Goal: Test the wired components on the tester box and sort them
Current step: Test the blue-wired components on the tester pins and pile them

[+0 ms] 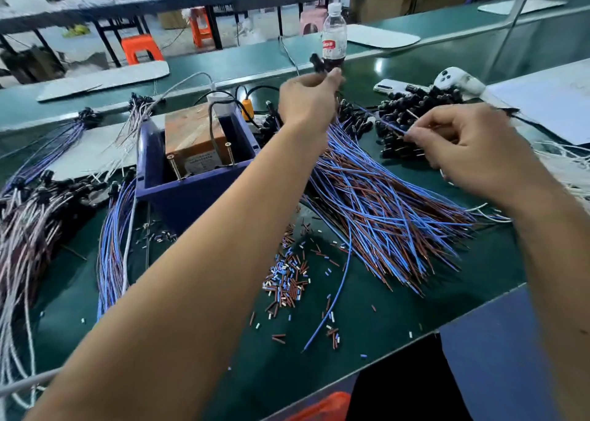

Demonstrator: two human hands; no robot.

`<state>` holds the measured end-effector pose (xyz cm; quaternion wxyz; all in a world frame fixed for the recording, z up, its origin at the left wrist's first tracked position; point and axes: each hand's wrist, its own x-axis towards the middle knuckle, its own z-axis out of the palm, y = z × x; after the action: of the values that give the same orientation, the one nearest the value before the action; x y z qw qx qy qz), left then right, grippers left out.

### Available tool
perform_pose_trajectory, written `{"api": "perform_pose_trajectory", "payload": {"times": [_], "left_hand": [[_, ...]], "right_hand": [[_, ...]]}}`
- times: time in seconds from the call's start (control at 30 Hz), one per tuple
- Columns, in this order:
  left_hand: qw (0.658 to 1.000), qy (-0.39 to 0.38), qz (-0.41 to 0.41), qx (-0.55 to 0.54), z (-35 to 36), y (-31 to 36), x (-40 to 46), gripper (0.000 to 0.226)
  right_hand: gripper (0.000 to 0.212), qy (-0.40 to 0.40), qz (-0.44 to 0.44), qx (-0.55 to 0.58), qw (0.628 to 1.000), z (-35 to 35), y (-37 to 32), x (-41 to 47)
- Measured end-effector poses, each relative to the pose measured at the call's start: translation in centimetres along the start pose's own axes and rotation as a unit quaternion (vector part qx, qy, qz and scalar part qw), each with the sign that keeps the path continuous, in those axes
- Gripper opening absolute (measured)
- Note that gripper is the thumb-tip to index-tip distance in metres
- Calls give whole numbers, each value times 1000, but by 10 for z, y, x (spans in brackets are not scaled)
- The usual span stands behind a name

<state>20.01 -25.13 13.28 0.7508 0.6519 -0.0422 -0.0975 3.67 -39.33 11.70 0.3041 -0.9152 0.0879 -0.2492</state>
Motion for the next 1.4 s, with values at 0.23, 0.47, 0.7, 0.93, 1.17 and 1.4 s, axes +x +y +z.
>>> {"api": "perform_pose_trajectory", "payload": {"times": [0.23,0.47,0.7,0.93,1.17,1.4], "left_hand": [[994,97,-30,26,-2,-12,22,29],[990,-87,-25,108,-16,-21,-20,17],[745,-555,-126,349,-125,-7,-77,25],[788,-389,-172,444,-276,16,-98,25],[802,65,-73,590,-323,-6,-75,23],[780,191,15,596,-334,-32,-41,30]], "right_hand": [[26,5,17,-172,985,54,4,6],[18,2,77,-144,987,62,9,18],[13,-63,-84,-80,991,92,-64,4],[17,-330,-200,-94,918,183,-168,-36],[29,-357,-122,-34,925,278,-232,-48],[35,-289,-139,-108,941,300,-223,-45]]}}
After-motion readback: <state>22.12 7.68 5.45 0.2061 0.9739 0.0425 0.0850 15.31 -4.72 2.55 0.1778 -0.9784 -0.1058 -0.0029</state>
